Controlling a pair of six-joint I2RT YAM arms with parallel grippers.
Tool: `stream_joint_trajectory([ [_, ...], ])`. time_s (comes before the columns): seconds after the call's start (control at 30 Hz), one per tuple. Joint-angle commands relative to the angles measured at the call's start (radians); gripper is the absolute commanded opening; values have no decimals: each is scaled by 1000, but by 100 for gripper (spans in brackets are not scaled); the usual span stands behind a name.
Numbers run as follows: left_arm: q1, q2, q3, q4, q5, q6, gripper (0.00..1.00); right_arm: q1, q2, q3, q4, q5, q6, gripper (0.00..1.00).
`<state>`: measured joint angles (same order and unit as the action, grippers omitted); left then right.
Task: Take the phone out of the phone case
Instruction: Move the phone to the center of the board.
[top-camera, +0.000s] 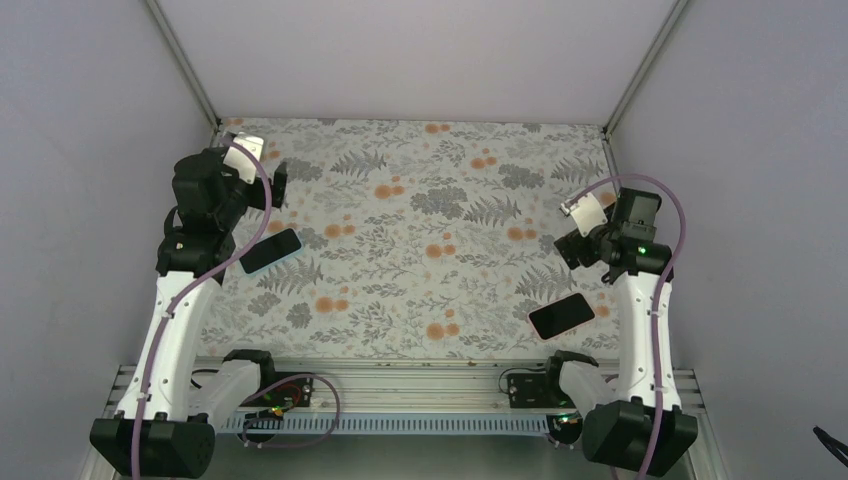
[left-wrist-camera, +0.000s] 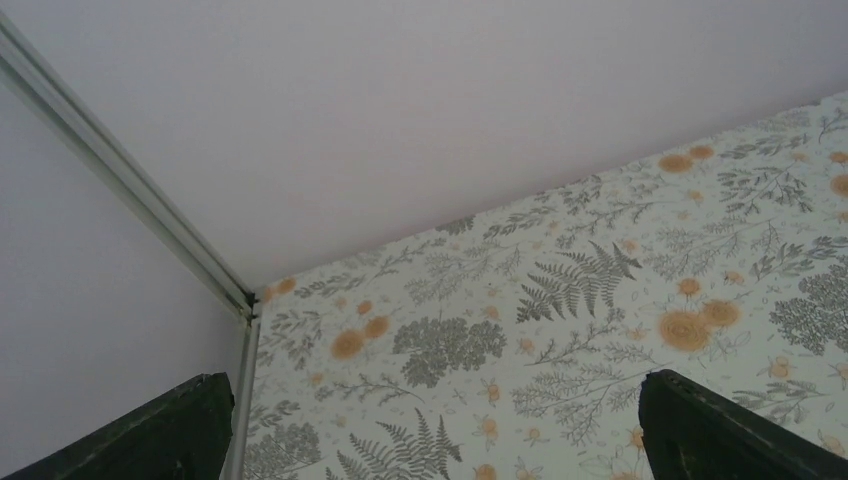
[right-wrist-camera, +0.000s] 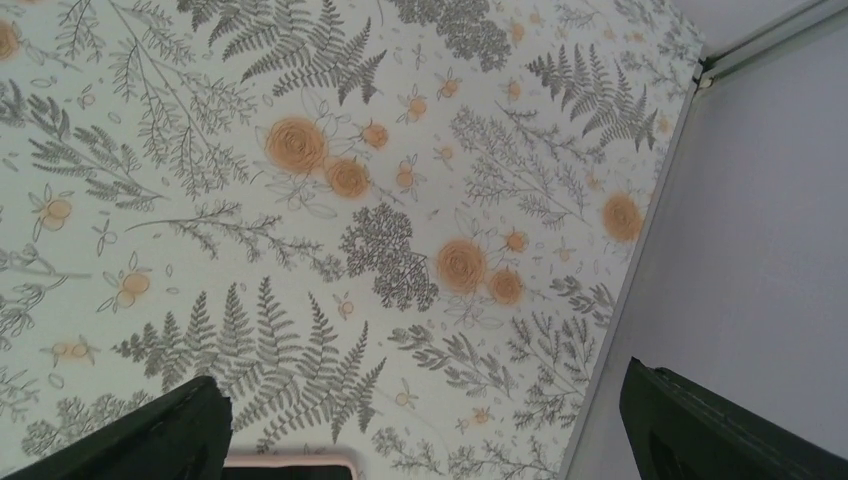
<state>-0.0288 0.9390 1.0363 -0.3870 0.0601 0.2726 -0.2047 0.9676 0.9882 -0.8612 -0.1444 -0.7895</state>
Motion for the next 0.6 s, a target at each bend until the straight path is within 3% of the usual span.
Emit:
stream_joint_trajectory([
  [0.0,6,-8,6,-46,-5,-2,100,-12,-33,15,-72,20,-23,100],
  [0.3,7,13,15,-58,-18,-1,100,-24,-41,-37,-255,256,-118,100],
  [0.33,7,14,12,-57,-23,0,100,-27,-58,-44,-274,285,-138,96],
  [0.37,7,14,10,-57,-28,2,100,-31,-74,-54,-294,316,-153,85],
  [0.4,7,15,9,-59,-31,7,100,-34,-85,-67,-312,342,-163,58],
  [0.43,7,17,9,-61,-32,12,100,-38,-95,-82,-333,363,-166,23],
  [0.47,7,18,6,-62,-32,18,100,-45,-97,-97,-356,368,-164,6],
  [0.57,7,20,-8,-61,-26,34,100,-55,-83,-218,-402,380,-162,3],
])
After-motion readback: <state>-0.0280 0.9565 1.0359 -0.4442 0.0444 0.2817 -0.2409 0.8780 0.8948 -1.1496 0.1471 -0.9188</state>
